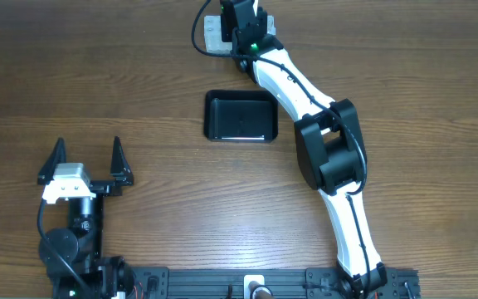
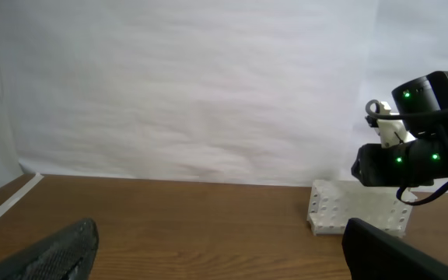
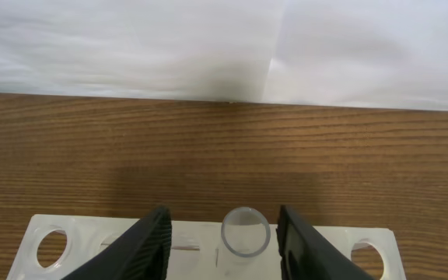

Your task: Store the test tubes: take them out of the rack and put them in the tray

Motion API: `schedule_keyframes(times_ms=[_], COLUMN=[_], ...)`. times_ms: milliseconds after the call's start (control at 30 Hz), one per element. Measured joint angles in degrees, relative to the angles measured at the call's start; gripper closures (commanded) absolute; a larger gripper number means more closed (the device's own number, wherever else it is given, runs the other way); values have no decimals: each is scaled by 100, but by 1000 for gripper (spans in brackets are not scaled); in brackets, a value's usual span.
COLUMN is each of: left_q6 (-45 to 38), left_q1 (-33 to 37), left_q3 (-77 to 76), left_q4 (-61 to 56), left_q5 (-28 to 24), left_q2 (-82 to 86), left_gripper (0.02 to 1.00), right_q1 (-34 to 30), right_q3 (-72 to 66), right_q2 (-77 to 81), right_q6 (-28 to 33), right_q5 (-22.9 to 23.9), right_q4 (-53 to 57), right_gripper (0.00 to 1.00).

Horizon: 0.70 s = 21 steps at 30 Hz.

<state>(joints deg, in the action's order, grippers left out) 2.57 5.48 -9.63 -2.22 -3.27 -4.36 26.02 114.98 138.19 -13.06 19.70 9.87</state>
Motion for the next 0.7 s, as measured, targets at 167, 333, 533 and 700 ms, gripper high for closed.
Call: schedule_keyframes(times_ms=[167,333,533,700], left_q6=[0,0,0,0], left_q1=[0,0,0,0], left_q3=[0,0,0,0], left_q4=[-2,-2,0,-2], left_q5=[0,0,0,0], left_q2=[0,0,0,0], left_gripper=[20,20,20,20], right_q1=[0,-11,-35,-66], right_q3=[0,0,0,0], right_q2=[0,0,0,0], right_q6=[4,17,15,22], right_q5=[2,2,2,2], right_q4=[0,2,35,48], right_gripper=[689,722,772,812])
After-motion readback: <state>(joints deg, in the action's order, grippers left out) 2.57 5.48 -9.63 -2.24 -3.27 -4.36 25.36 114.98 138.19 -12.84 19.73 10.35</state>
